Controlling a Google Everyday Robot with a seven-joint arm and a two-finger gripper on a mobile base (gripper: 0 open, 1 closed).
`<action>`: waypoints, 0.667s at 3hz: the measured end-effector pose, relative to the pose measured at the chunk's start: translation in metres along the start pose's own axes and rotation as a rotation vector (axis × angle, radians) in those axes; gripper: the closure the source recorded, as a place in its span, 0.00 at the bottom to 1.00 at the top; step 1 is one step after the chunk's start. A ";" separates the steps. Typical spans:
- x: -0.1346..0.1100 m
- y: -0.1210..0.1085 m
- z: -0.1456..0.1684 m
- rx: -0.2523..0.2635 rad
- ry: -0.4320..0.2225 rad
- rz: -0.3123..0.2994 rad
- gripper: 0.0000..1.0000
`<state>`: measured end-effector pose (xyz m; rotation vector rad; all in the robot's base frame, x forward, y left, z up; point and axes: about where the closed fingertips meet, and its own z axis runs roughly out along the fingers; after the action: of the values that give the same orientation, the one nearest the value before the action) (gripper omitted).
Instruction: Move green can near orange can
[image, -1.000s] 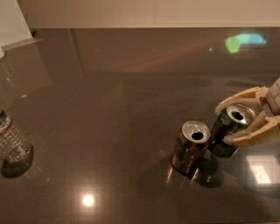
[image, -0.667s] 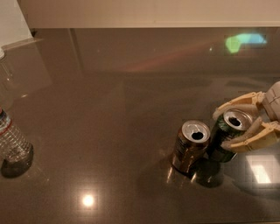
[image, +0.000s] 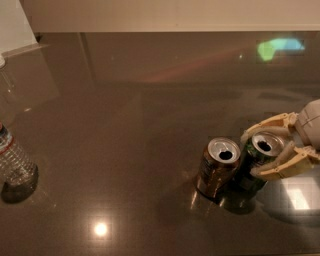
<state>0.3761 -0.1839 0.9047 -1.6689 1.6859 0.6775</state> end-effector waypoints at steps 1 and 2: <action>0.007 -0.001 0.005 0.003 0.010 0.007 0.38; 0.013 -0.003 0.009 0.004 0.017 0.014 0.15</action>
Offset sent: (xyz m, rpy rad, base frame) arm 0.0079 -0.0065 -0.0258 -0.0184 0.0206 -0.0230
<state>0.3806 -0.1858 0.8895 -1.6657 1.7105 0.6675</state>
